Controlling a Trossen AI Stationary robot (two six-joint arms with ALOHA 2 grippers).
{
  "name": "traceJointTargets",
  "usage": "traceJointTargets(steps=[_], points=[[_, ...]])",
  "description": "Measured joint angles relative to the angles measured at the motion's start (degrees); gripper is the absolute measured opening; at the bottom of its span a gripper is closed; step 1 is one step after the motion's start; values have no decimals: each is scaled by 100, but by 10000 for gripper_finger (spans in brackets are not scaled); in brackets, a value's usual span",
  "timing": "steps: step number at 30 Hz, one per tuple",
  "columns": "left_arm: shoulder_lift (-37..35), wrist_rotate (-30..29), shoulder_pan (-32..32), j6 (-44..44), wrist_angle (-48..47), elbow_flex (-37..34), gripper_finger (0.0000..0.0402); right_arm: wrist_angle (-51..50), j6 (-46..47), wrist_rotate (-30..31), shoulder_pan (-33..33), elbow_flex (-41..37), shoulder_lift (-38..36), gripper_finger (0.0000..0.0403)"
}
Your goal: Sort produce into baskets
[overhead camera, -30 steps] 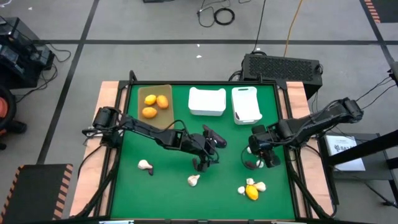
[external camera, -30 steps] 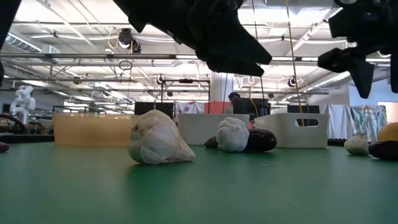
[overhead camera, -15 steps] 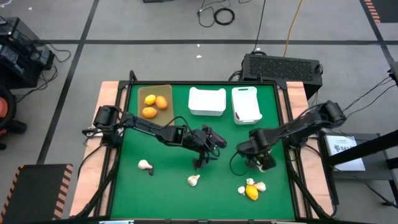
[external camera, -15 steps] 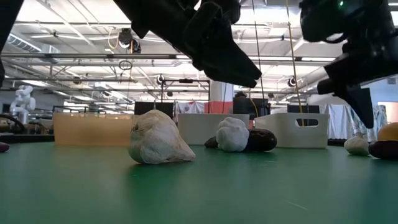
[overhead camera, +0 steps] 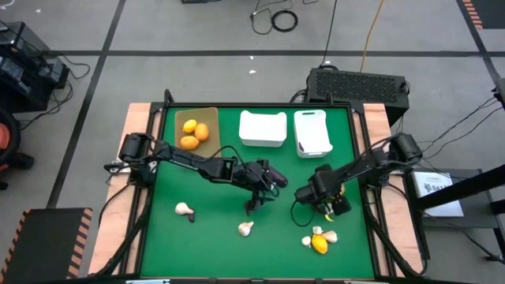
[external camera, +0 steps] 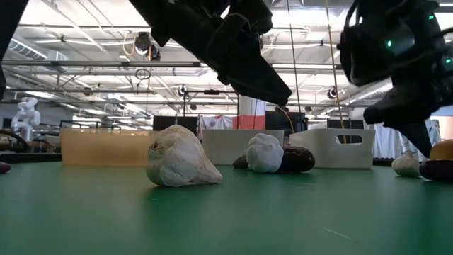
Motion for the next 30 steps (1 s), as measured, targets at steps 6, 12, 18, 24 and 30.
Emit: traceJointTargets(steps=[6,12,18,24,30], points=[[0,2,0,4,-111,-2,325,7,1,-4,0,-2,376,309],[-68,-155,48,-2,-861,-4,325,3,23,-7,0,82,417,257],[-317,-417,203,4,-1563,-4,325,-323,192,-6,-9,357,99,210],[-913,-725,507,2,-2351,-163,325,-803,398,367,-16,960,-278,220],[-2045,-1278,887,-192,-2294,-1037,325,-428,19,1653,-260,1742,-570,220]])
